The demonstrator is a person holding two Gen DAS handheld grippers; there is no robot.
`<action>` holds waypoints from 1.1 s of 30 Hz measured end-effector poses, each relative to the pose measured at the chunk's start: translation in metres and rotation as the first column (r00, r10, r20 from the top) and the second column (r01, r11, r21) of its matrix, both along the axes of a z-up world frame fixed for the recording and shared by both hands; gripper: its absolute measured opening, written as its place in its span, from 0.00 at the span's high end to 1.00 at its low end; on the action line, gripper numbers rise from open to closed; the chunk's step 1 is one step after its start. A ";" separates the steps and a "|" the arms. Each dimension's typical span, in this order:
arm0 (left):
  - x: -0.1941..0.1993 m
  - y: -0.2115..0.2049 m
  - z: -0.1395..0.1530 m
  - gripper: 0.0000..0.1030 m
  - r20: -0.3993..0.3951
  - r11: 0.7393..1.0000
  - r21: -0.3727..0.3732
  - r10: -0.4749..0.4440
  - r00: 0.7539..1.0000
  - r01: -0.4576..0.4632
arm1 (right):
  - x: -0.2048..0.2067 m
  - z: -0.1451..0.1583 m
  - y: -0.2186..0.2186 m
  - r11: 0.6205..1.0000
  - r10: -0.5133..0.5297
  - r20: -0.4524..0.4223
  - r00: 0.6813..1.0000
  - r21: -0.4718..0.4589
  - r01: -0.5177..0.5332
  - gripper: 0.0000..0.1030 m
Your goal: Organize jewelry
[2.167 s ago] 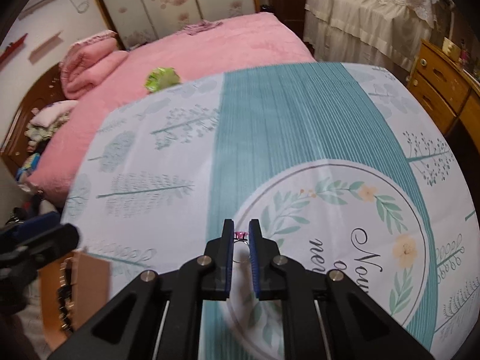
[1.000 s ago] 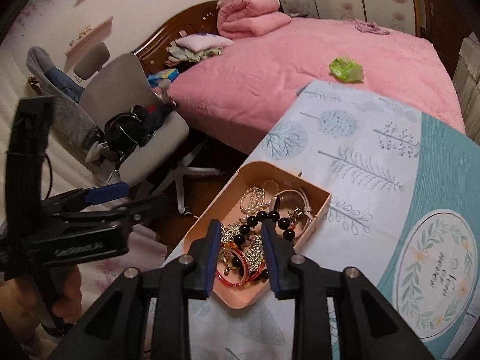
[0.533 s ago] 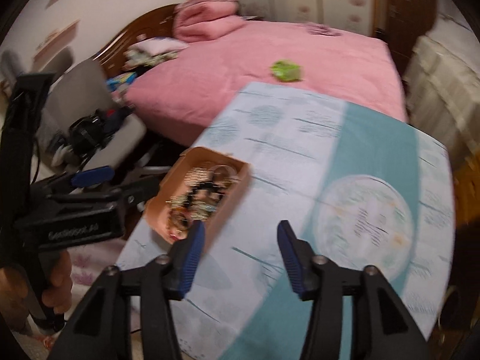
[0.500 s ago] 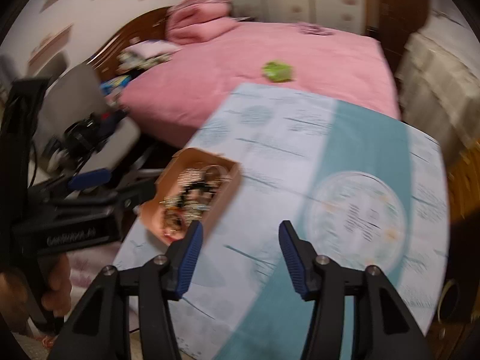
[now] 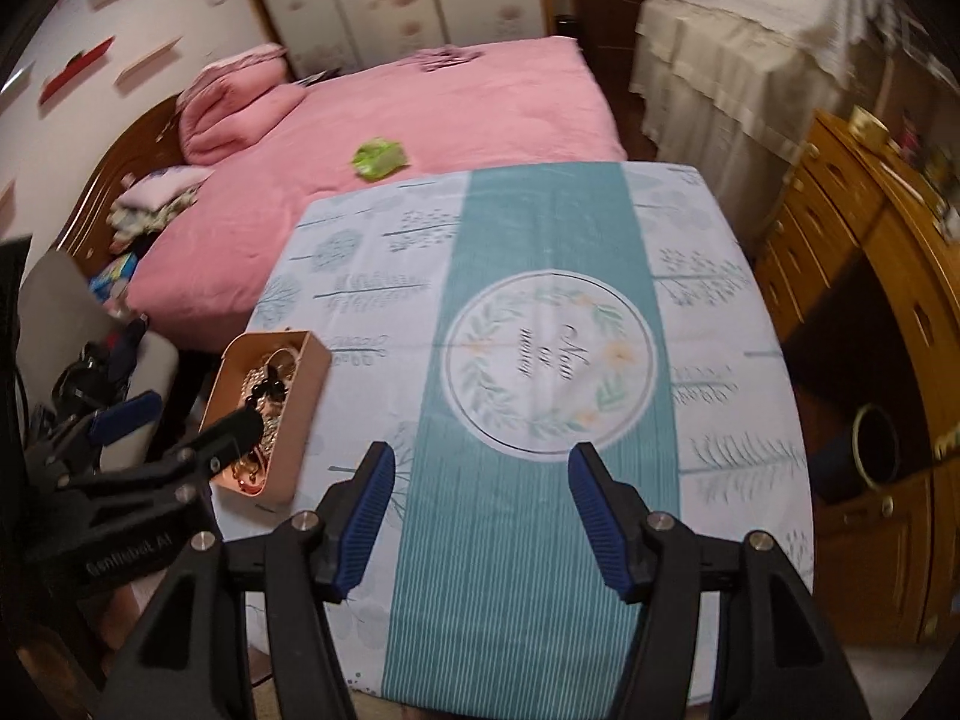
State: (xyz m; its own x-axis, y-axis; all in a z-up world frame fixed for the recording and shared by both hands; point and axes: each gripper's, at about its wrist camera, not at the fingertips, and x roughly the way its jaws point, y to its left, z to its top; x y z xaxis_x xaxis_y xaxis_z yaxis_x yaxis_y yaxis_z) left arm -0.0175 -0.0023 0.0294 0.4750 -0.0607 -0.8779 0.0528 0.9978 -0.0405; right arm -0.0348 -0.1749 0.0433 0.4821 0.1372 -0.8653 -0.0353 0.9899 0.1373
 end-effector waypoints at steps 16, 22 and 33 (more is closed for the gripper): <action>-0.016 0.006 0.006 0.04 0.017 1.000 0.022 0.021 1.000 -0.021 | -0.017 0.008 0.013 0.999 0.019 0.028 0.999 -0.051 -0.018 0.41; -0.021 0.015 0.004 0.04 0.000 0.997 0.038 0.065 0.998 -0.065 | -0.017 0.004 0.021 0.997 0.060 0.012 0.998 -0.048 -0.059 0.41; -0.018 0.031 0.008 0.04 0.003 0.996 0.052 0.074 0.997 -0.074 | -0.012 0.002 0.034 0.998 0.058 0.006 0.998 -0.037 -0.058 0.41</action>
State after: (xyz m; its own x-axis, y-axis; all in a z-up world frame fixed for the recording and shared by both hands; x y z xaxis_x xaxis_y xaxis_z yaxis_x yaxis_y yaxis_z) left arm -0.0355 0.0287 0.0376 0.4773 0.0206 -0.8785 -0.0214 0.9997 0.0118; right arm -0.0469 -0.1410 0.0458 0.4804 0.1332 -0.8669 -0.0934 0.9905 0.1004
